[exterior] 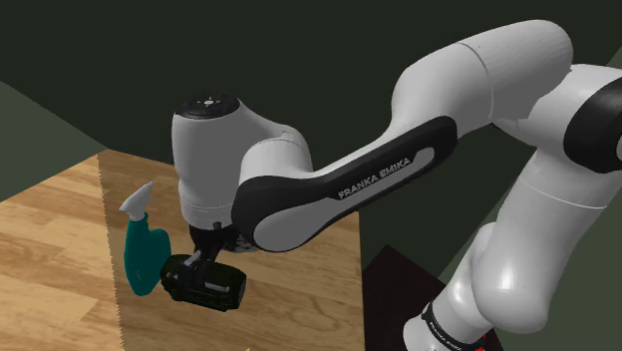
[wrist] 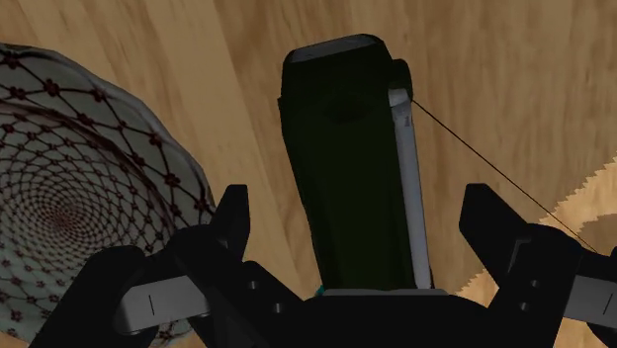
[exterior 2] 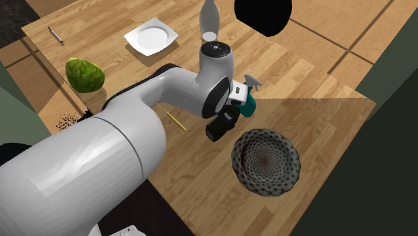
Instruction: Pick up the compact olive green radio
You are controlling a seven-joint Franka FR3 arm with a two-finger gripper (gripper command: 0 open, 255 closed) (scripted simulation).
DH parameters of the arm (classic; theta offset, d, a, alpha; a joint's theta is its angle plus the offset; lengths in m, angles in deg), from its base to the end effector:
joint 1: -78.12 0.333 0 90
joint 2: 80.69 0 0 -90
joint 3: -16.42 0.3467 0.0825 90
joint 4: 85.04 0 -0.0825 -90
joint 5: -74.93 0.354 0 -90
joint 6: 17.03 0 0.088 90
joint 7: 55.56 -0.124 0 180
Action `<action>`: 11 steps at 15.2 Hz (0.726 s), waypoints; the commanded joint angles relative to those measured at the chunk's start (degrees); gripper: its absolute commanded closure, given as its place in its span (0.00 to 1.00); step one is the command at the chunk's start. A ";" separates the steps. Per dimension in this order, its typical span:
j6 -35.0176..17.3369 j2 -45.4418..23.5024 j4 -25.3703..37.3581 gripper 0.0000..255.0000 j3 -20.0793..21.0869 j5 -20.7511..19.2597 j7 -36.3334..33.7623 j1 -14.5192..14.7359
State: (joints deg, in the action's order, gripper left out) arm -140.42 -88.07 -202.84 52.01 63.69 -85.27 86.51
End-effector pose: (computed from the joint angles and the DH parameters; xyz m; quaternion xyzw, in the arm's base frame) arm 0.4062 0.3654 0.4159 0.9834 0.1758 0.0252 0.0365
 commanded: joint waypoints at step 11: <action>-4.33 -3.75 -1.59 1.00 -0.58 -3.30 -2.68 0.87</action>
State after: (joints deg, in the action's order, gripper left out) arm -144.71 -91.66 -204.37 51.49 60.39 -87.92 87.41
